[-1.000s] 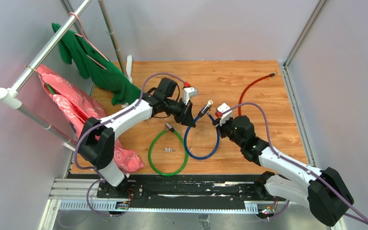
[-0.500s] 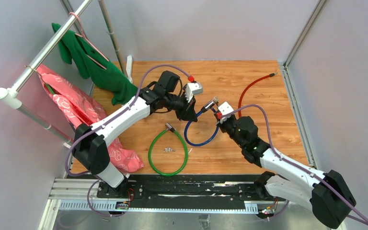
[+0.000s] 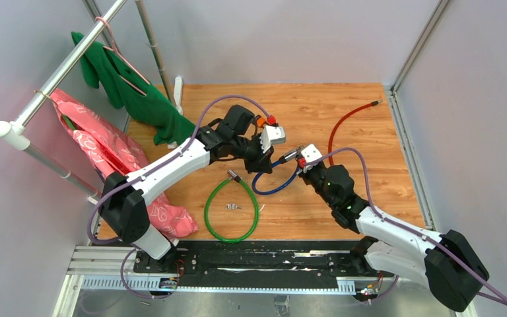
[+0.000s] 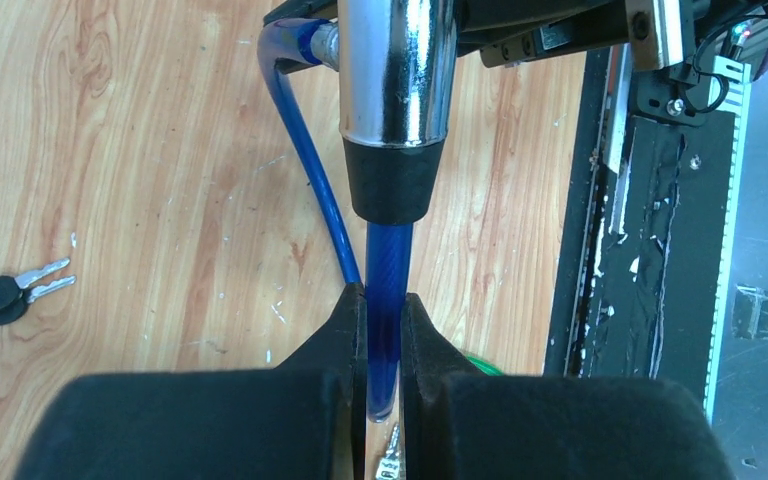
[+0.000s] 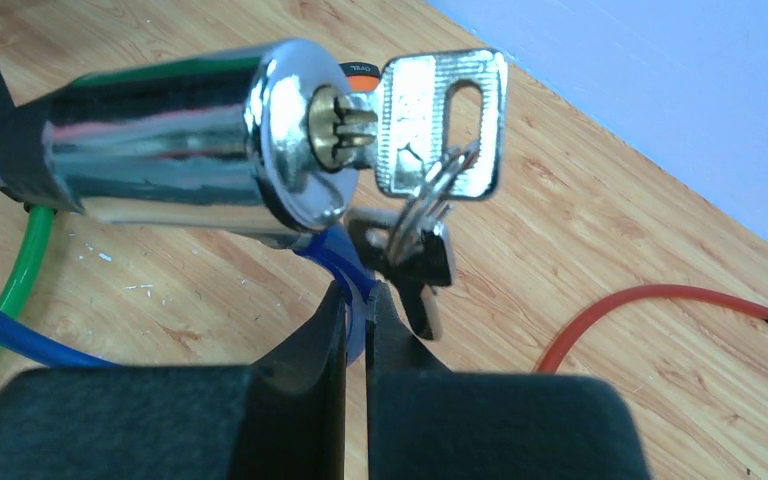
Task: Lock with the key
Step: Lock the lock.
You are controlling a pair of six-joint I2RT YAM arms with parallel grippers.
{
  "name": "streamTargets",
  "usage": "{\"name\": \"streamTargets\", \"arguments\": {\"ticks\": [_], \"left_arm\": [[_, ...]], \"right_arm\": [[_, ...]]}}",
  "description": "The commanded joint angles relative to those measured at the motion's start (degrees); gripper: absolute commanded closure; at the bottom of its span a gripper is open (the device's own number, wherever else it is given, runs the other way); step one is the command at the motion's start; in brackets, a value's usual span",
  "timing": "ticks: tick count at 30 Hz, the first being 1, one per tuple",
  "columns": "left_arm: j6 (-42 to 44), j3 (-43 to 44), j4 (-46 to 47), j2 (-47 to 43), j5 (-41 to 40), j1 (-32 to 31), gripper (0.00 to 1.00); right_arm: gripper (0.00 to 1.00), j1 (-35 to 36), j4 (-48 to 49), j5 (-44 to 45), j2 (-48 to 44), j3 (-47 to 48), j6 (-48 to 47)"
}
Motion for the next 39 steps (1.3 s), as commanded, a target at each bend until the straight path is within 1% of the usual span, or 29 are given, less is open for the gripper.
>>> {"name": "streamTargets", "arguments": {"ticks": [1, 8, 12, 15, 18, 20, 22, 26, 28, 31, 34, 39], "left_arm": [[1.4, -0.7, -1.1, -1.3, -0.7, -0.2, 1.0], [-0.6, 0.6, -0.5, -0.2, 3.0, 1.0, 1.0], [-2.3, 0.5, 0.3, -0.1, 4.4, 1.9, 1.0], [-3.3, 0.4, 0.4, 0.0, 5.5, 2.7, 1.0], [-4.4, 0.2, 0.7, 0.2, 6.8, 3.1, 1.0], [-5.7, -0.1, 1.7, 0.2, 7.8, 3.3, 1.0], [-7.6, -0.4, 3.0, 0.1, 8.5, 3.5, 1.0], [-15.5, -2.2, 6.7, 0.4, 10.2, 4.6, 1.0], [-20.2, -3.5, 9.1, 0.3, 11.2, 5.2, 1.0], [-24.3, -6.2, 12.0, -0.6, 12.6, 5.2, 1.0], [-27.9, -8.3, 14.8, -1.2, 14.4, 5.2, 1.0], [-29.8, -10.3, 18.6, -2.0, 17.2, 5.7, 1.0]], "right_arm": [[0.96, 1.1, 2.5, -0.7, -1.8, -1.1, 2.4], [0.87, 1.0, 2.8, 2.6, 0.2, -1.1, 0.5], [0.81, 0.6, 4.8, 2.7, 1.7, -1.8, 0.4], [0.74, 0.3, 5.6, 1.6, 1.9, -1.8, 0.6], [0.69, -0.2, 6.4, -0.4, 2.5, -1.7, 1.0], [0.69, -0.6, 6.9, -1.7, 3.2, -1.6, 1.0], [0.72, -0.8, 7.6, -2.1, 3.9, -1.4, 1.1], [0.92, -1.4, 8.2, -3.8, 4.2, -1.5, 2.1], [0.99, -1.4, 7.4, -5.4, 3.4, -0.9, 3.6], [1.0, -1.4, 1.8, -9.5, 0.8, 1.7, 7.9], [1.0, -1.4, -4.9, -9.9, -1.9, 5.2, 10.9], [1.0, -1.5, -11.6, -13.2, -5.3, 7.6, 12.4]]}}
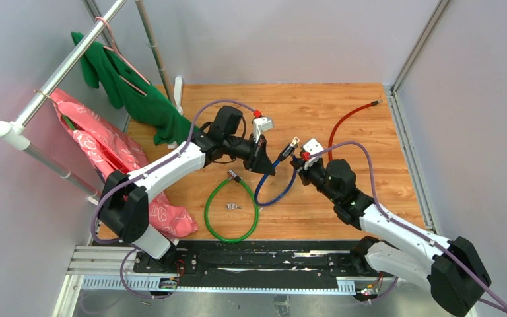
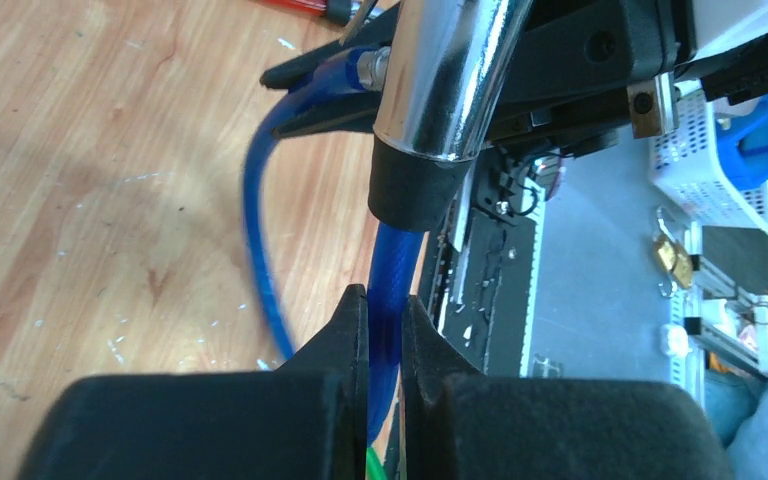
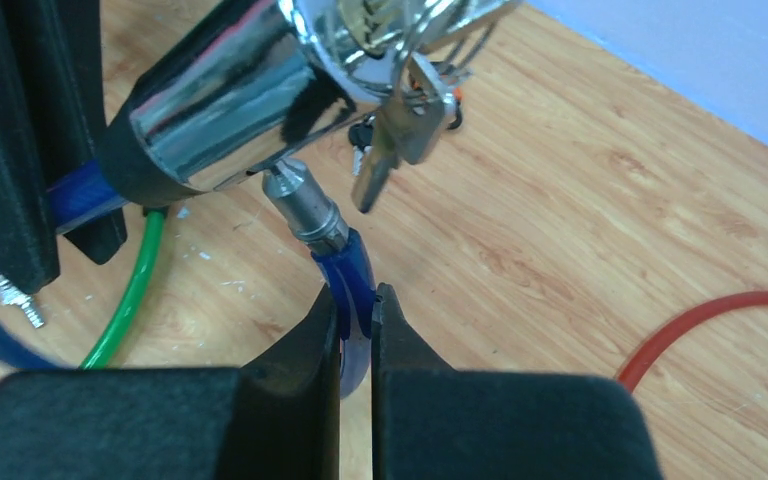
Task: Lock with the key
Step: Lock the lock.
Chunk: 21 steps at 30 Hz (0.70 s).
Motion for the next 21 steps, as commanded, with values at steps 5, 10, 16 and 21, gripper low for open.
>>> {"name": "streamTargets", "arguments": {"ticks": [5, 10, 16, 21], "left_arm": [[-6.1, -2.4, 6.3, -1.2, 6.2, 1.6, 1.0], [-0.9, -1.5, 2.6, -1.4, 6.2, 1.6, 1.0], [4.4, -2.0, -0.1, -2.1, 0.1, 1.5, 1.0], [13.3, -1.3, -2.2, -3.5, -4.1, 0.3, 1.0]], "right_arm": [[1.0, -0.2, -10.0, -6.5, -5.8, 6.1, 2.7], [1.0, -0.1, -13.5, -4.3, -7.9, 7.5, 1.9], [1.0, -0.1, -9.8, -5.1, -7.8, 4.5, 0.8], [1.0, -0.1, -2.0, -2.7, -6.7, -1.0, 0.9]]}}
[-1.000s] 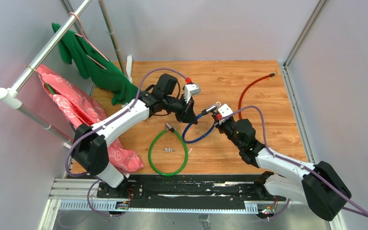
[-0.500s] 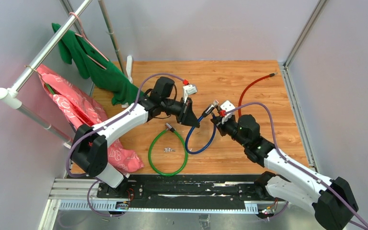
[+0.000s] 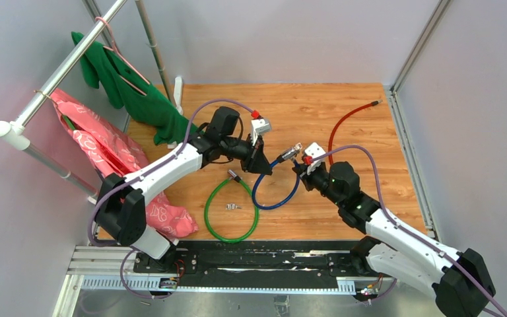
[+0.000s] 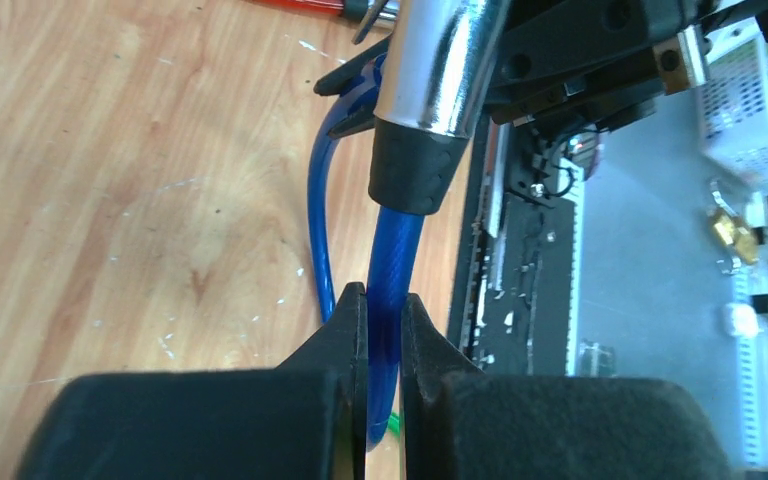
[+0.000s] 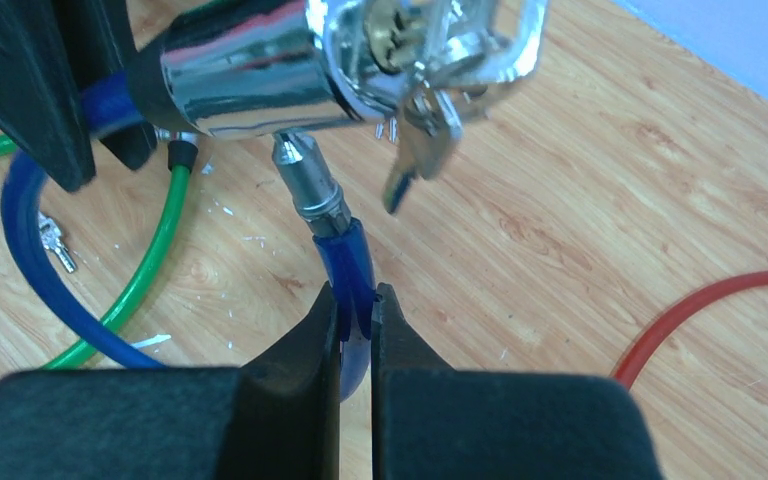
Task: Lock with the key
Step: Lock the lock.
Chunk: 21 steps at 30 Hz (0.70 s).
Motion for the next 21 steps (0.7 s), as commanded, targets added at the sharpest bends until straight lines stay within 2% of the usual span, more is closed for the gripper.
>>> {"name": "streamTargets", "arguments": {"ticks": [1, 5, 11, 17, 21], "left_arm": [[11.0, 1.0, -4.2, -2.1, -6.0, -1.4, 1.0], [14.1, 1.5, -5.1, -2.8, -6.7, -2.2, 1.0], [16.6, 0.6, -5.9, -4.0, -8.7, -3.0, 1.0], [19.1, 3.3, -8.3, -4.6, -9.4, -3.8, 1.0], [19.6, 3.7, -7.7, -4.6, -9.7, -3.8, 1.0]], "right_arm": [[1.0, -0.1, 11.3, 0.3, -0.1, -3.0, -0.2], [0.98, -0.1, 11.9, -0.3, 0.5, -3.0, -1.2], [0.96, 0.0, 17.4, 0.3, 0.2, -8.4, -1.6], [0.96, 0.4, 14.2, 0.1, -4.3, -5.1, -3.5], [0.97, 0.5, 14.7, -0.5, -3.9, -5.1, -3.3]]}}
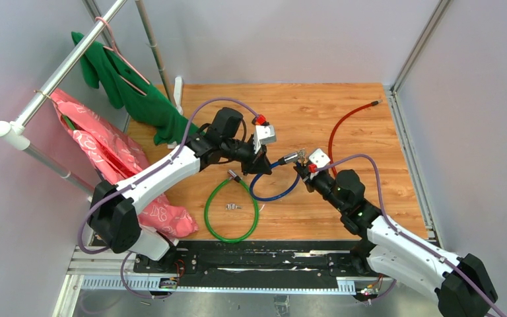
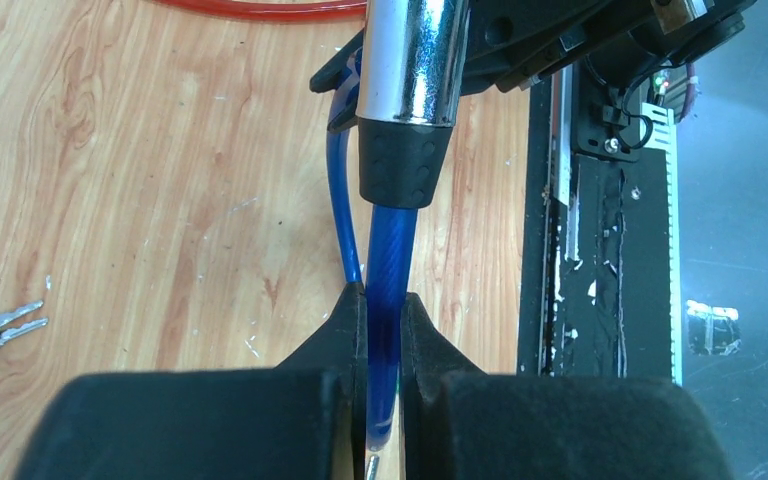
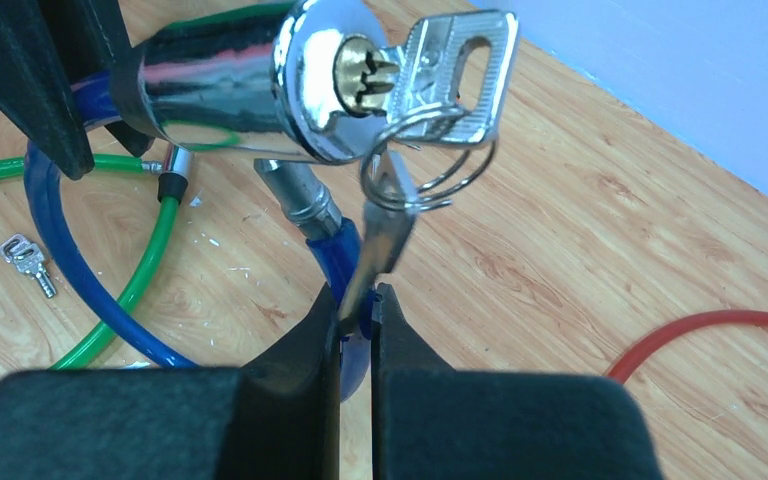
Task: Lock with the key
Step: Lock the lock.
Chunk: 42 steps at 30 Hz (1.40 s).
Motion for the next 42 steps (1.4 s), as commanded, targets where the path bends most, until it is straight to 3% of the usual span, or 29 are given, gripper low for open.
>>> {"name": "streamTargets", "arguments": {"ticks": [1, 10, 21, 25, 29, 31, 36, 42], "left_arm": [[2.3, 1.6, -0.8, -1.0, -1.7, -0.1, 1.0], [6.0, 0.0, -3.2, -0.7, -3.2, -0.2, 1.0], [7.9, -0.5, -4.9, -1.3, -3.4, -0.1, 1.0], [8.3, -0.2, -4.9, -1.2, -3.7, -0.1, 1.0], [8.4, -0.3, -4.6, -1.2, -3.4, 0.0, 1.0], [8.4, -0.5, -4.4, -1.2, -3.4, 0.0, 1.0], [9.6, -1.3, -4.3, -2.1, -3.2, 0.0, 1.0], [10.6, -1.7, -4.7, -2.5, -3.1, 0.0, 1.0]], "right_arm": [[0.98, 0.6, 4.0, -1.1, -0.4, 1.8, 0.3], [0.95, 1.3, 3.5, -1.3, 2.8, -0.1, 2.3], [0.66, 1.2, -2.7, 1.8, -5.7, -2.7, 5.5], [0.44, 0.7, -8.7, -4.2, -8.2, -1.1, 5.2], [0.33, 0.2, -16.1, -7.4, -8.8, 1.9, 7.1], [0.27, -0.4, -21.0, -7.9, -10.2, 4.0, 8.1], [0.25, -3.5, -35.3, -13.5, -14.4, 14.5, 7.0], [0.21, -10.8, -48.2, -33.0, -8.3, 31.9, -1.9]]}}
